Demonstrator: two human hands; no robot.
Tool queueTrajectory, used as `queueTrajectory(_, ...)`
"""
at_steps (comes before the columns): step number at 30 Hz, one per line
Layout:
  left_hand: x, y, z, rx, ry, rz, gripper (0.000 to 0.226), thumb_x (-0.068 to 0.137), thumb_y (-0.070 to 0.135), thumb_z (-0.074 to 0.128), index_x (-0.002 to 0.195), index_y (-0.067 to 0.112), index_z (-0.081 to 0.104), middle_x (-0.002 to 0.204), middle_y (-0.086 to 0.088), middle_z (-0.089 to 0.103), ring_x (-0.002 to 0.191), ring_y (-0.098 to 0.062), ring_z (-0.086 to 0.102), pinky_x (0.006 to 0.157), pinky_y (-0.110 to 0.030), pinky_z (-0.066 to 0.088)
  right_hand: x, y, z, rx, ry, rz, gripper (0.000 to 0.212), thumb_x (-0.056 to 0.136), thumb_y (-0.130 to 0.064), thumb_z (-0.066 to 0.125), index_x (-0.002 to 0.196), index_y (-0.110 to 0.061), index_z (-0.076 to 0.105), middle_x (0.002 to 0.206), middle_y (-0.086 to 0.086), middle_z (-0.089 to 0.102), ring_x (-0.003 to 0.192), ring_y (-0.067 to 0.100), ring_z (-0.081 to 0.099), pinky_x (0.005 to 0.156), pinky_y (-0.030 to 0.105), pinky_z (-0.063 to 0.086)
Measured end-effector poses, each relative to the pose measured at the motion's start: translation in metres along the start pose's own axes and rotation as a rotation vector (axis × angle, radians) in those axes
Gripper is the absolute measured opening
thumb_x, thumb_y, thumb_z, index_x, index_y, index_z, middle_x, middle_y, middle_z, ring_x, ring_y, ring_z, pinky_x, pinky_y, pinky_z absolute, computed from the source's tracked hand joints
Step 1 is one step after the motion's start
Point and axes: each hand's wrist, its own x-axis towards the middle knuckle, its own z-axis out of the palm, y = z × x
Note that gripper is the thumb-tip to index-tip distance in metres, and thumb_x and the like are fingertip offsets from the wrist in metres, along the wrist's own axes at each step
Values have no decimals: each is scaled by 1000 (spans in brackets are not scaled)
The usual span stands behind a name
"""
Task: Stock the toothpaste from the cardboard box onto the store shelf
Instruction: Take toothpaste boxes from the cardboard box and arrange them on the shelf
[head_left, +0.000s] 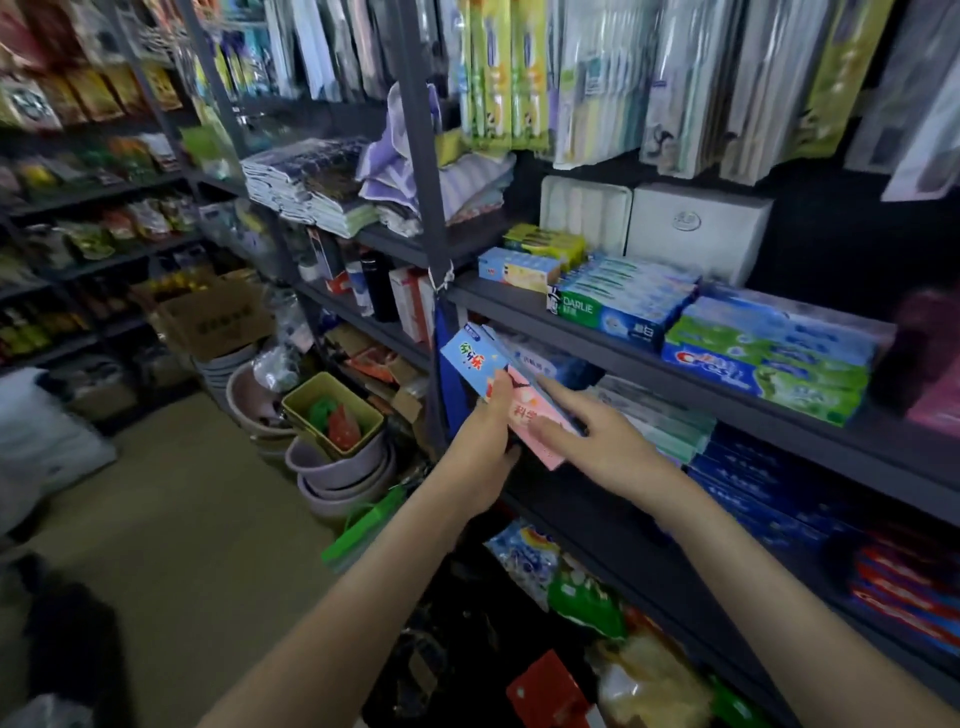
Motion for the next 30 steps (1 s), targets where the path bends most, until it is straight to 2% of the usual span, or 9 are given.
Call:
queueTrajectory(5,76,38,-30,72,5,-23,26,101,25,49,113,5,60,111,-14,68,103,-26,66,88,-35,55,86,12,-5,-345,156,-54,64,95,-32,54,150,-17,25,118,3,39,127,23,34,101,27,27)
queueTrajectory(7,110,52,-39,161,84,60,27,99,15,52,124,3,52,115,-13,62,103,-25,63,92,-35,52,121,15,-6,-502,206,-62,65,95,-31,54,150,-13,24,128,13,41,126,30,33,105,31,26)
queueTrajectory(10,156,69,-58,737,132,435,62,99,12,50,152,15,18,141,1,35,126,-14,40,100,-27,38,176,13,-7,-706,214,1,66,97,-37,48,152,-17,18,137,13,36,125,30,30,104,34,24)
queueTrajectory(12,189,77,-76,1182,75,789,61,97,5,50,151,12,24,152,-11,27,138,-27,29,107,-35,31,213,11,-7,-792,195,63,65,99,-40,43,153,-20,14,143,11,32,127,30,28,106,36,25)
queueTrajectory(15,251,84,-95,1528,-17,1070,67,78,-3,71,140,2,46,141,-24,45,129,-41,45,102,-46,42,262,9,-8,-902,130,111,66,99,-45,37,154,-21,9,151,11,24,130,32,26,111,40,24)
queueTrajectory(18,306,92,-99,1669,-121,1051,74,72,8,81,138,3,48,140,-21,49,130,-37,47,105,-43,40,299,10,-11,-940,70,172,66,99,-49,34,154,-21,9,152,12,24,131,34,26,112,43,23)
queueTrajectory(22,358,90,-92,1805,-262,1028,63,98,14,50,152,6,19,158,-14,20,148,-29,14,120,-39,6,327,22,-12,-1020,46,232,60,101,-44,34,153,-22,13,154,8,24,133,32,27,109,41,22)
queueTrajectory(27,390,82,-86,1665,-358,1060,56,71,-4,74,124,-2,59,121,-23,62,116,-40,59,100,-49,45,340,43,-11,-1211,172,301,57,101,-35,42,151,-21,19,157,3,19,140,26,18,113,44,9)
queueTrajectory(30,392,83,-84,1642,-329,1110,57,67,-6,74,122,1,62,119,-21,64,114,-39,61,98,-48,47,333,45,-8,-1239,237,320,59,100,-37,42,150,-15,21,153,4,26,138,26,23,113,46,6)
